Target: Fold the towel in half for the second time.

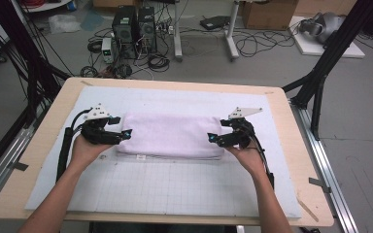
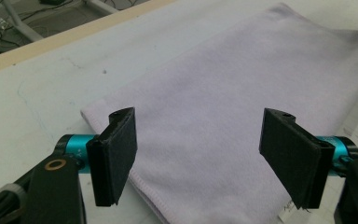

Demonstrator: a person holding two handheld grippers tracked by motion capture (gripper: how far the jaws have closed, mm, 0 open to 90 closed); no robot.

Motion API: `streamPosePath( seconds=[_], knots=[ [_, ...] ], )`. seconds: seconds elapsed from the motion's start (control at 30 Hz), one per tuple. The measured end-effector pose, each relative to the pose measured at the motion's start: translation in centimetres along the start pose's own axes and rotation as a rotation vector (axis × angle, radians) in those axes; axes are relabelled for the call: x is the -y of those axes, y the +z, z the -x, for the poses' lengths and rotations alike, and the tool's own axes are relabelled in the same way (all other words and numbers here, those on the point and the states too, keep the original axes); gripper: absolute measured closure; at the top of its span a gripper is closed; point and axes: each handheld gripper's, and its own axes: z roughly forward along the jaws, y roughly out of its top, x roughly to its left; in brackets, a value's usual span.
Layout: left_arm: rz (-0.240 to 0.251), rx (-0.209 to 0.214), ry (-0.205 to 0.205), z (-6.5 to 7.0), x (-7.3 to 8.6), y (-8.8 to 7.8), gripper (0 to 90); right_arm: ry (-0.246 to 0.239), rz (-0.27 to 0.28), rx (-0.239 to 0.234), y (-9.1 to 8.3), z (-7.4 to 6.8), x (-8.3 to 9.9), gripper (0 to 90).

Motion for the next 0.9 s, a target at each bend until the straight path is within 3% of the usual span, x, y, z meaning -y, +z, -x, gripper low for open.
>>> streamPosePath(
  seconds=[0.23,0.37,0.9],
  knots=[
    [0.011,0.006,-0.011,0.3,0.5,-0.7,21.1,0.012,0.005,-0.012,-0.7,-0.7,0.8,12.0],
    [0.004,0.012,-0.012,0.5,0.8,-0.9,18.1,-0.005,0.011,-0.019,-1.1,-1.1,1.1,11.7],
    [-0.006,0.006,-0.013,1.4,2.7,-2.4,15.4,-0.039,0.016,-0.026,-2.6,-2.5,1.5,11.3]
  ],
)
